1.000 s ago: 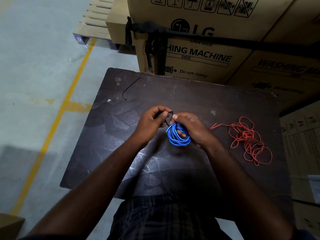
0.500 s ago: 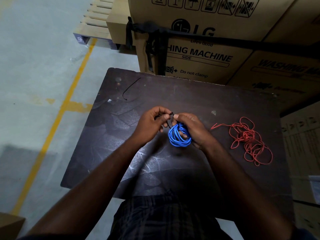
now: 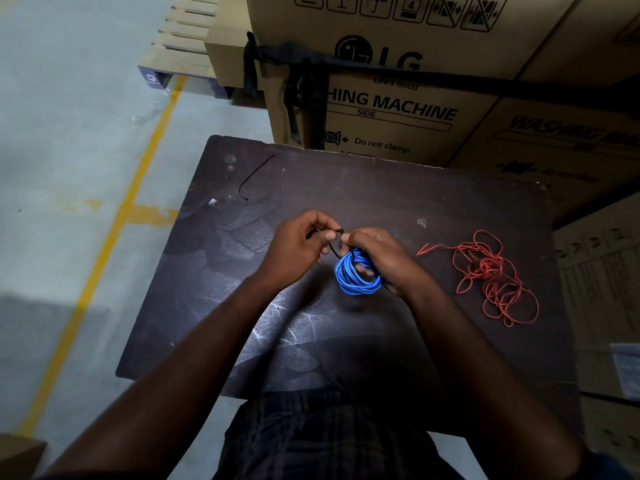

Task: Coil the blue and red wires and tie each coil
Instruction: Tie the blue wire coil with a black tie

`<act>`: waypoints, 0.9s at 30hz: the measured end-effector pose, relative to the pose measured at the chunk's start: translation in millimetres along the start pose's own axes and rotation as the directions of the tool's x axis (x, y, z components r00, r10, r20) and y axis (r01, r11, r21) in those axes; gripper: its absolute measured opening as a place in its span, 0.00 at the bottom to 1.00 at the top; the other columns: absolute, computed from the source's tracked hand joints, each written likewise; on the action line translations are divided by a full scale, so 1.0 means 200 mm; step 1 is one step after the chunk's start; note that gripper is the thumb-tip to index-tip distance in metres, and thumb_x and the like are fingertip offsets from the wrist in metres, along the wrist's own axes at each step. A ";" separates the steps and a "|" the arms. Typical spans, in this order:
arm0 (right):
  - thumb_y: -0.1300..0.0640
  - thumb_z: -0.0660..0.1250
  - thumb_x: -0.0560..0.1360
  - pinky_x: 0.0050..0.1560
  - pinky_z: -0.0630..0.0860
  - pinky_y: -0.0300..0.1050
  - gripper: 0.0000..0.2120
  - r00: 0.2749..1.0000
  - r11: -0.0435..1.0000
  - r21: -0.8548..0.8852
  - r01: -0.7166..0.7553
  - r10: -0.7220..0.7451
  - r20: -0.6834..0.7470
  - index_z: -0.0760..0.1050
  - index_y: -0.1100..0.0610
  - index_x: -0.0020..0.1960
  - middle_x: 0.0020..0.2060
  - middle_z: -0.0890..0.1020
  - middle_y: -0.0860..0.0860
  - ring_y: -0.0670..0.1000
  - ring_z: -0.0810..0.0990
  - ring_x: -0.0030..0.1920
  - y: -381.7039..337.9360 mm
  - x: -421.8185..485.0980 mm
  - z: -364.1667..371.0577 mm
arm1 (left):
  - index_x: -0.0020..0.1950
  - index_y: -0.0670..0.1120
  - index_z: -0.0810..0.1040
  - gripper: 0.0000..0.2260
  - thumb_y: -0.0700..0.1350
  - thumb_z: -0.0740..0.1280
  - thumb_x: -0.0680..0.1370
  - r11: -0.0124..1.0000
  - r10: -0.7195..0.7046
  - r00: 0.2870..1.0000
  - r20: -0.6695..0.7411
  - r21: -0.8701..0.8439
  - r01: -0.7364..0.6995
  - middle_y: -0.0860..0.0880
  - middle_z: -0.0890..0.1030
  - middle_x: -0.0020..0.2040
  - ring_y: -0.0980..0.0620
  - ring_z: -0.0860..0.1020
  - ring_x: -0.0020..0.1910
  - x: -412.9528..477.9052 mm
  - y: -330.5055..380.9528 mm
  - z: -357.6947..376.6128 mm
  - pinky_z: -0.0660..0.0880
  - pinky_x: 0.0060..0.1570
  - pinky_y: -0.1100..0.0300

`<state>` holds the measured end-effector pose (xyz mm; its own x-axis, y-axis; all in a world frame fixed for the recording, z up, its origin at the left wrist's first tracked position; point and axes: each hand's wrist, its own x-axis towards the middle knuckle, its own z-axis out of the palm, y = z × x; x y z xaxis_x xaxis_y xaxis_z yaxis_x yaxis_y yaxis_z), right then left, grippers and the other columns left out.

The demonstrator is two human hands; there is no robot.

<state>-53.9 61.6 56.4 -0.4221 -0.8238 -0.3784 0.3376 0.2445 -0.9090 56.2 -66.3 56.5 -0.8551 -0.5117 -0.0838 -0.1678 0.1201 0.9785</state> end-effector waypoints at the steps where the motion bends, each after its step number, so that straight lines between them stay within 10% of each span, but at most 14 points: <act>1: 0.59 0.60 0.76 0.21 0.54 0.36 0.12 1.000 1.000 -0.015 -0.010 0.010 0.002 0.74 0.62 0.36 0.17 0.68 0.51 0.45 0.61 0.16 -0.01 0.00 0.00 | 0.46 0.50 0.79 0.10 0.35 0.66 0.78 1.000 0.001 1.000 0.003 -0.005 -0.001 0.51 0.80 0.36 0.54 0.76 0.32 0.00 0.00 0.00 0.74 0.30 0.60; 27: 0.58 0.60 0.79 0.20 0.53 0.38 0.14 1.000 0.999 0.046 -0.001 0.001 0.002 0.73 0.61 0.36 0.21 0.71 0.51 0.44 0.63 0.16 0.04 -0.09 -0.06 | 0.52 0.39 0.79 0.08 0.30 0.64 0.78 0.985 -0.054 0.991 0.123 -0.154 0.072 0.51 0.81 0.33 0.57 0.77 0.31 -0.02 0.05 0.10 0.76 0.33 0.66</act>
<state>-54.1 84.1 54.4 -0.4199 -0.8248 -0.3786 0.3759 0.2217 -0.8998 48.5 -46.0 62.9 -0.8986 -0.4091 -0.1588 -0.1519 -0.0496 0.9872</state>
